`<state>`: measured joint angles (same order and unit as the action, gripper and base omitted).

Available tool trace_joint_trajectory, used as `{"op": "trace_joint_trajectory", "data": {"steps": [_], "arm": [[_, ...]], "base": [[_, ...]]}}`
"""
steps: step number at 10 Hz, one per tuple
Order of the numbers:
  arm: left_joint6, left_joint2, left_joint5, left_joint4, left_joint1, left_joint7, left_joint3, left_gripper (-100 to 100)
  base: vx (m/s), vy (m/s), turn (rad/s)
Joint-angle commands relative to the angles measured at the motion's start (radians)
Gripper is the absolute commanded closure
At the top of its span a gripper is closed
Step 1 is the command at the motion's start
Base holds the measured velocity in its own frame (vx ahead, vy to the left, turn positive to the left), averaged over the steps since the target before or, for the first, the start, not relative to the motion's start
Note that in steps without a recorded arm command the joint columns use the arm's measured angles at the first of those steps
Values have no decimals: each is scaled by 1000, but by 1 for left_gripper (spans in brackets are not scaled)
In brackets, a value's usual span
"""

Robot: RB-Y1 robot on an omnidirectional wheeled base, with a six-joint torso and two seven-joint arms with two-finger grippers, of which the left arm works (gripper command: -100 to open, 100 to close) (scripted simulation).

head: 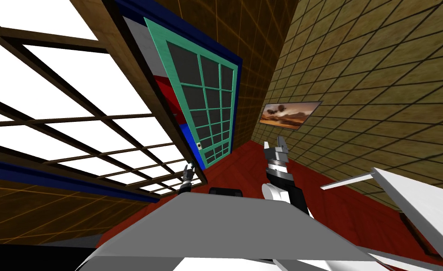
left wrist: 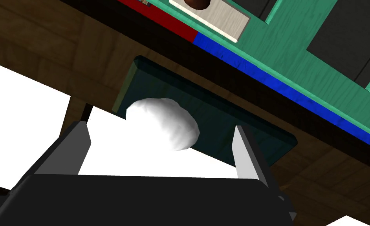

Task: Pull the door open

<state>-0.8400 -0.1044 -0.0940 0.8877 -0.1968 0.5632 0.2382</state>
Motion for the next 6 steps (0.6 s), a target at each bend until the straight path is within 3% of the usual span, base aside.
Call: {"op": "trace_joint_trajectory", "data": {"steps": [1, 2, 3, 5, 6], "arm": [[2, -1, -19, 0, 5, 45, -11, -100], [4, -2, -37, -1, 10, 73, -20, -100], [4, -2, -37, -1, 10, 83, -20, -100], [7, -4, -75, -3, 19, 148, -41, -100], [7, -4, -75, -3, 19, 161, -41, -100]], "base": [[-56, 11, -23], [-73, 23, -52], [-54, 15, -21], [-75, 2, -39], [-65, 12, -19]]}}
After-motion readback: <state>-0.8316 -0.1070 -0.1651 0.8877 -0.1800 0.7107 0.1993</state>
